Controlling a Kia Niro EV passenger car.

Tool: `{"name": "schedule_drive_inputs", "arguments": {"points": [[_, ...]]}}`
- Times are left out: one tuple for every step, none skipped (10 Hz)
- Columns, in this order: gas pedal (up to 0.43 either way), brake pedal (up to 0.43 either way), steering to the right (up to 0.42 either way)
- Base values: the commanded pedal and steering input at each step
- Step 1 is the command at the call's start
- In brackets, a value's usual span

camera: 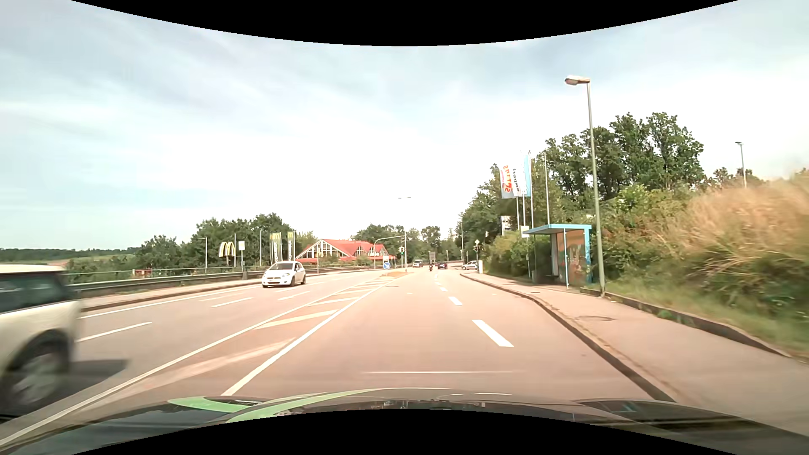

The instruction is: Follow the waypoints while adhering to traffic rules and regulations

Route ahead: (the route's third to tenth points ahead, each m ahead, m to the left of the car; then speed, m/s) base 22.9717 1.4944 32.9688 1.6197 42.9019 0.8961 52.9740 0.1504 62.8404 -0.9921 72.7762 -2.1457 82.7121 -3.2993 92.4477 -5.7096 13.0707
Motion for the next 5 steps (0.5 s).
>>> {"name": "schedule_drive_inputs", "arguments": {"points": [[0.079, 0.0, 0.009], [0.079, 0.0, 0.009], [0.079, 0.0, 0.009], [0.079, 0.0, 0.009], [0.079, 0.0, 0.008]]}}
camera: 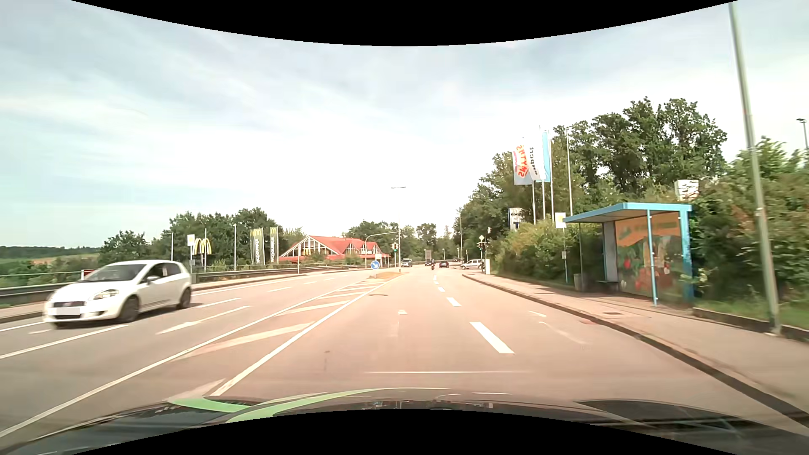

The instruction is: Follow the waypoints while adhering to traffic rules and regulations

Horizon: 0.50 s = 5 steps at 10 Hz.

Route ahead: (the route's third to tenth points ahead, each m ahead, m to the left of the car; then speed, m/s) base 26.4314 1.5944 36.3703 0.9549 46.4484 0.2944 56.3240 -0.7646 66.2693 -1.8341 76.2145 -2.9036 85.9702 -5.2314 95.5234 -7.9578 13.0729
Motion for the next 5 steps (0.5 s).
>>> {"name": "schedule_drive_inputs", "arguments": {"points": [[0.079, 0.0, 0.008], [0.079, 0.0, 0.008], [0.079, 0.0, 0.008], [0.079, 0.0, 0.007], [0.079, 0.0, 0.008]]}}
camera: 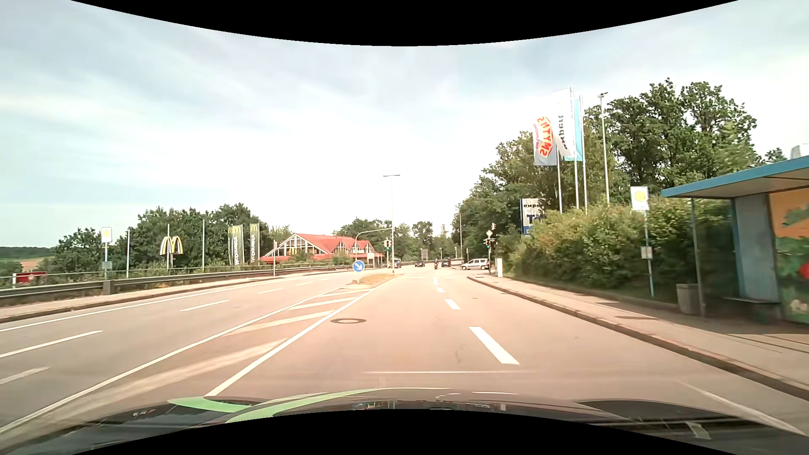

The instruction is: Follow the waypoints while adhering to traffic rules and regulations

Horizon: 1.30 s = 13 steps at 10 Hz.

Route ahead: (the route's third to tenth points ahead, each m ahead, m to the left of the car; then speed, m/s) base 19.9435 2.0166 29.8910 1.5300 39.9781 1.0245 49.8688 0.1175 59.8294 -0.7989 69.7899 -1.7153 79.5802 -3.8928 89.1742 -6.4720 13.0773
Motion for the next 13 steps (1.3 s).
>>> {"name": "schedule_drive_inputs", "arguments": {"points": [[0.079, 0.0, 0.007], [0.079, 0.0, 0.006], [0.079, 0.0, 0.006], [0.079, 0.0, 0.006], [0.079, 0.0, 0.006], [0.079, 0.0, 0.006], [0.079, 0.0, 0.006], [0.079, 0.0, 0.006], [0.079, 0.0, 0.007], [0.087, 0.0, 0.007], [0.087, 0.0, 0.007], [0.087, 0.0, 0.007], [0.087, 0.0, 0.007]]}}
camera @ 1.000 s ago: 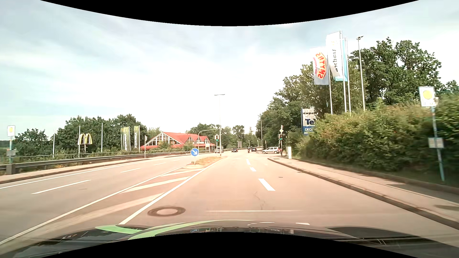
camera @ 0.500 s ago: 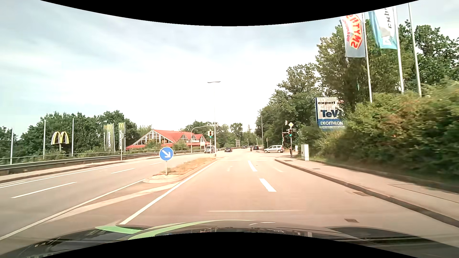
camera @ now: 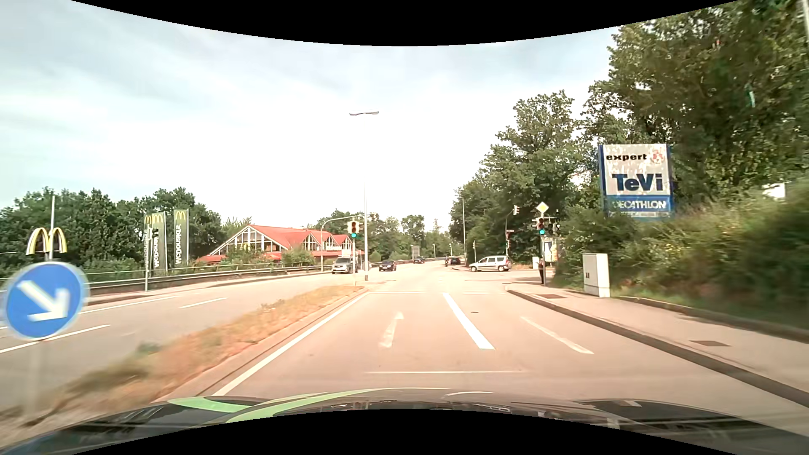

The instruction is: Follow the waypoints while adhering to traffic rules and regulations

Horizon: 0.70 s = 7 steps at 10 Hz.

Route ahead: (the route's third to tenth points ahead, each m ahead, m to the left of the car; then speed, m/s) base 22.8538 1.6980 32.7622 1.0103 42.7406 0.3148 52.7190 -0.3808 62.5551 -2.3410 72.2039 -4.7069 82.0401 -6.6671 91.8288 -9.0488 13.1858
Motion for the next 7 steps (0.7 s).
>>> {"name": "schedule_drive_inputs", "arguments": {"points": [[0.087, 0.0, 0.007], [0.087, 0.0, 0.007], [0.087, 0.0, 0.007], [0.087, 0.0, 0.007], [0.087, 0.0, 0.007], [0.087, 0.0, 0.007], [0.087, 0.0, 0.007]]}}
